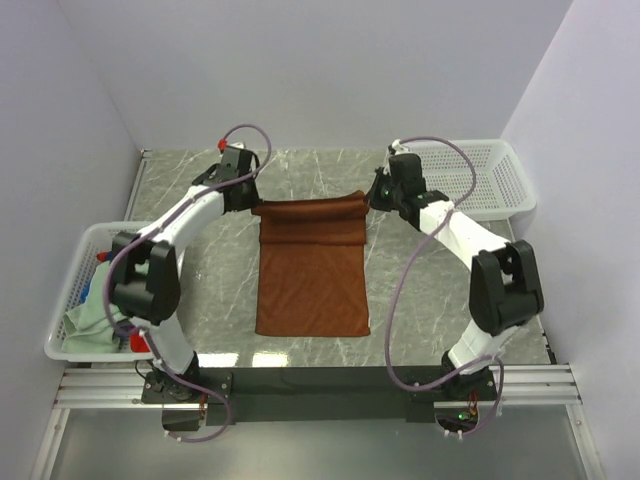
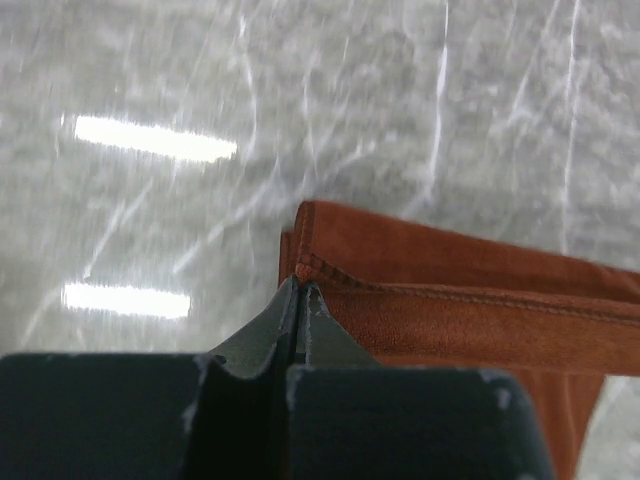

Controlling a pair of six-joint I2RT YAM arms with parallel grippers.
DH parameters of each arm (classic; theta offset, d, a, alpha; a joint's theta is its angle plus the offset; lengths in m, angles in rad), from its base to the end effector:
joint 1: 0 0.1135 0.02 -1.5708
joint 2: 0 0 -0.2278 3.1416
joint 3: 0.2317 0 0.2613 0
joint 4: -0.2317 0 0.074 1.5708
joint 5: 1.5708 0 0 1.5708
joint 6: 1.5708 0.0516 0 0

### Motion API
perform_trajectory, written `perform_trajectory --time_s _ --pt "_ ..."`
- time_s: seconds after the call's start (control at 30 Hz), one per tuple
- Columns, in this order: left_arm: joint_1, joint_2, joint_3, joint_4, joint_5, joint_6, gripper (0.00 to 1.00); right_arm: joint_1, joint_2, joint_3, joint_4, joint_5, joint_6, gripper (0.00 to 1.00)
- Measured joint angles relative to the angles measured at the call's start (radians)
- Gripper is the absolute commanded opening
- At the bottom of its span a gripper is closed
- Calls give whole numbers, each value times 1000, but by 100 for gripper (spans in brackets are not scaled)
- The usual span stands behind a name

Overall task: Fold and stack the towels
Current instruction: Fold the towel

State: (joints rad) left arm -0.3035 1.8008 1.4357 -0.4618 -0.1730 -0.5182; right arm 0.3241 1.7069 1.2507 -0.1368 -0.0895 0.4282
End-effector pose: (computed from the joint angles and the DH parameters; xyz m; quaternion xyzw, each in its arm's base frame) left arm 0.3991 -0.1157 0.2087 -0.1307 0.9194 -0.0708 0.3641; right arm 0.3868 0.1348 0.2109 0.0249 0.8819 0.2091 0.4219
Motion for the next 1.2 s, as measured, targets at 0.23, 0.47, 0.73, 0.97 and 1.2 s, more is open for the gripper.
perform_trajectory --time_s 0.23,0.47,0.73,0.97,1.2 --pt "-6 -247 -217 -43 47 -64 1 66 -180 -179 -12 -10 -3 0" --pt "-15 -490 -417 -66 112 -126 1 149 -360 -335 -39 -5 -3 0" --pt "-32 -657 -597 -73 204 -198 1 177 -547 -480 -70 19 9 0" --pt "-43 -757 -685 -82 246 -241 1 196 -674 -559 -92 24 37 0" --pt "-43 -798 -742 -79 274 -268 1 243 -744 -658 -105 13 90 0"
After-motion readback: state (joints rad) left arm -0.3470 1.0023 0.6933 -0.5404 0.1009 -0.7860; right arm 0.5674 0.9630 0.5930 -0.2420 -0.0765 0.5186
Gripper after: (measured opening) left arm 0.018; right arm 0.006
